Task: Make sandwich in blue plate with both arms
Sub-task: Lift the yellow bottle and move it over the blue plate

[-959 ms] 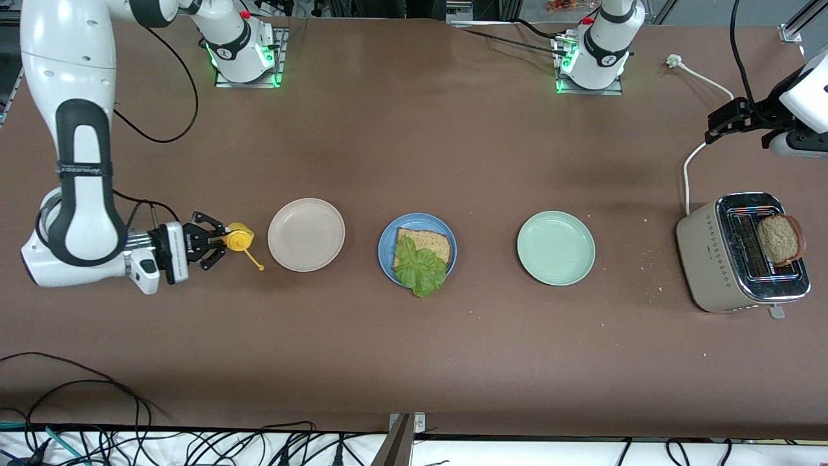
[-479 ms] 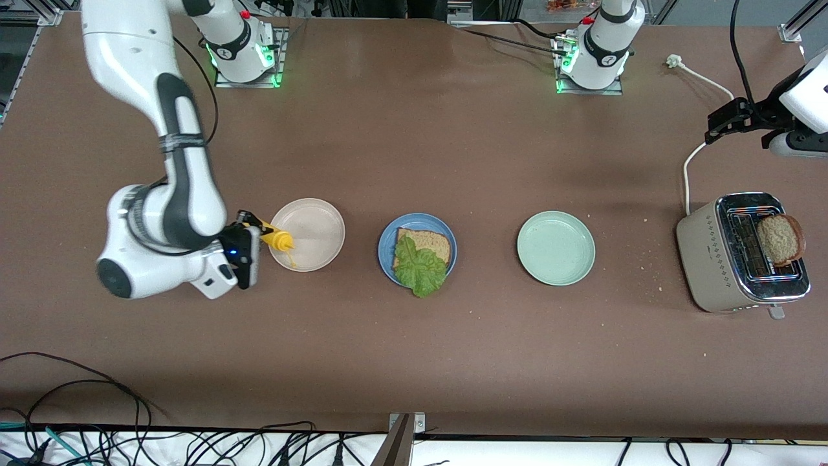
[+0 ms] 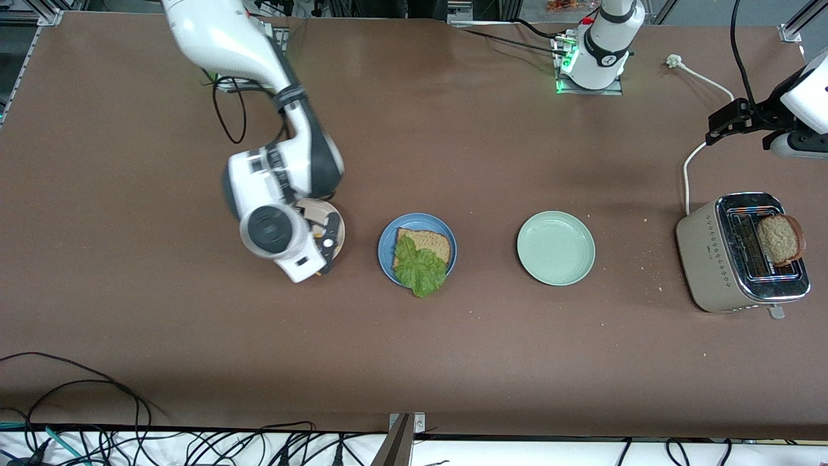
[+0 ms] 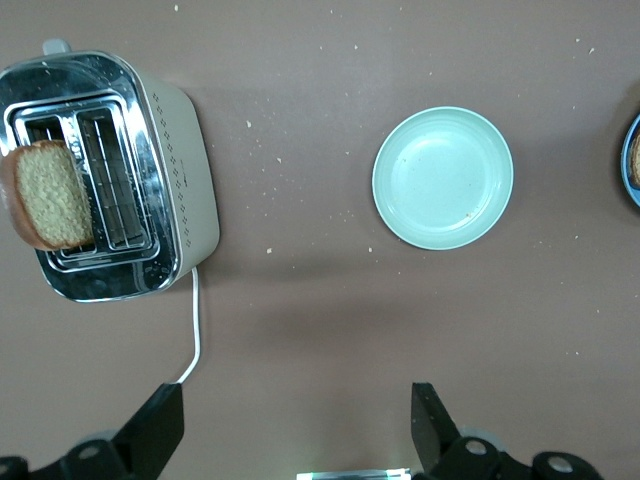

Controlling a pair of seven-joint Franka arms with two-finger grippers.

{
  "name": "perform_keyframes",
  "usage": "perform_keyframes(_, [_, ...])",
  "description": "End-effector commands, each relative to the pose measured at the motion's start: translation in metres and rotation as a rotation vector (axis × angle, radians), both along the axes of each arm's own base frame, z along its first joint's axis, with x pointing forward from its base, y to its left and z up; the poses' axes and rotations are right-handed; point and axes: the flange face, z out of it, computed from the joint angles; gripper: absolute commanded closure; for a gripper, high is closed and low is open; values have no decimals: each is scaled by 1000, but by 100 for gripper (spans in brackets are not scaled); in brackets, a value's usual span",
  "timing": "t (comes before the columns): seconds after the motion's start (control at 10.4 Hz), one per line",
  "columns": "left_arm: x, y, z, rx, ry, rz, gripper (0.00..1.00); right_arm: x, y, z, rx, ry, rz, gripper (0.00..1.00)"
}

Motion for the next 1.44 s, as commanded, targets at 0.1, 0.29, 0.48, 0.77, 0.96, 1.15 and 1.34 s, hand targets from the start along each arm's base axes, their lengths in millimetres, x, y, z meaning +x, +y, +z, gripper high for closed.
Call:
perform_keyframes(0.1, [13, -1, 6, 38, -8, -11, 0, -37, 86, 1, -225, -155, 158, 93])
perform_keyframes(0.29, [12, 3, 6, 69, -4, -11, 0, -42, 97, -3, -259, -178, 185, 93])
perform_keyframes(0.48, [12, 2, 7, 69, -5, -14, 0, -48, 108, -4, -332, -213, 250, 93])
perform_keyframes(0.77, [12, 4, 9, 54, -12, -8, 0, -60, 126, -2, -415, -261, 333, 93])
perform_keyframes(0.96, [12, 9, 9, 53, -13, 1, 0, -59, 125, 3, -409, -263, 332, 93])
perform_keyframes(1.15, [10, 36, 7, 52, -5, 52, 0, -57, 116, 8, -331, -216, 280, 93])
perform_keyframes(1.34, [9, 42, 6, 54, 3, 64, 0, -39, 78, 9, -161, -62, 173, 93])
